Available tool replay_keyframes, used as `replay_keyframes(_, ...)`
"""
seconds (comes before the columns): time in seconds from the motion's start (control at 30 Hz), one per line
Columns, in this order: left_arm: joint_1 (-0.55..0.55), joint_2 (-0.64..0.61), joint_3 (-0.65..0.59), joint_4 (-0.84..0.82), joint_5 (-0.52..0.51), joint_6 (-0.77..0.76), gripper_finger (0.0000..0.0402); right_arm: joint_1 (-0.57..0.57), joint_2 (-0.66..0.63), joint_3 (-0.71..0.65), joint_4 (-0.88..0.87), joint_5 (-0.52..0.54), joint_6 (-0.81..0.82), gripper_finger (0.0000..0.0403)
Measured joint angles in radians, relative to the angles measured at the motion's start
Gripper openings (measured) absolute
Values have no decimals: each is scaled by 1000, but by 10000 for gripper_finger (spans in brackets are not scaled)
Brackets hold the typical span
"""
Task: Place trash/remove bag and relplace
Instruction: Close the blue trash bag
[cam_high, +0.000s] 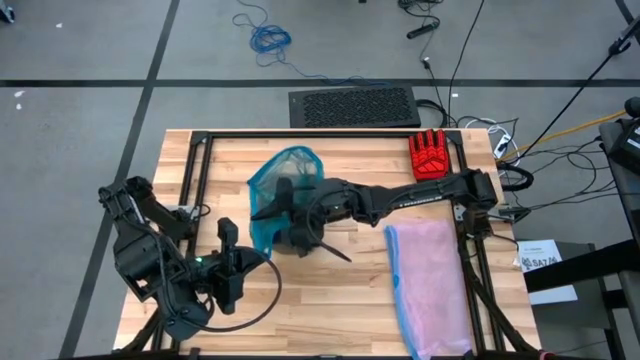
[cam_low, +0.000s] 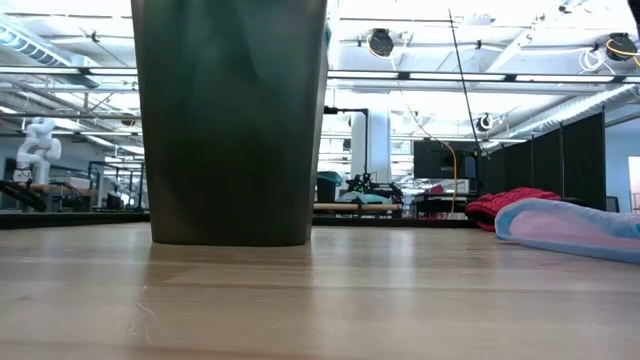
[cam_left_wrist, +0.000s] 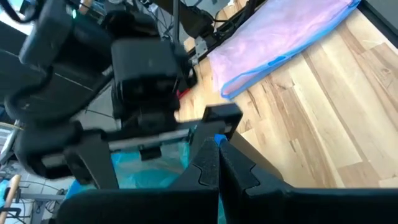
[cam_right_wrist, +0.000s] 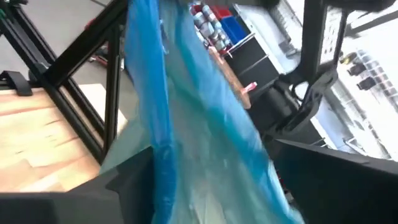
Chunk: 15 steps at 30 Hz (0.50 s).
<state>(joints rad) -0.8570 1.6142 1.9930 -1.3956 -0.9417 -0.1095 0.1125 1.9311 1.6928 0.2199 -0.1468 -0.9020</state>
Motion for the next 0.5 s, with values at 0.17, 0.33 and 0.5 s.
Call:
replay_keyframes(0.17, 0, 0, 0, 11, 0, 19, 0, -2, 14, 0, 20, -12, -8, 180)
replay_keyframes(0.33, 0, 0, 0, 11, 0, 13, 0, -2, 18, 0, 18, -9, -21, 24)
replay_keyframes(0.5, 0, 0, 0, 19, -3, 13, 0, -1, 20, 0, -11, 64, -11, 5)
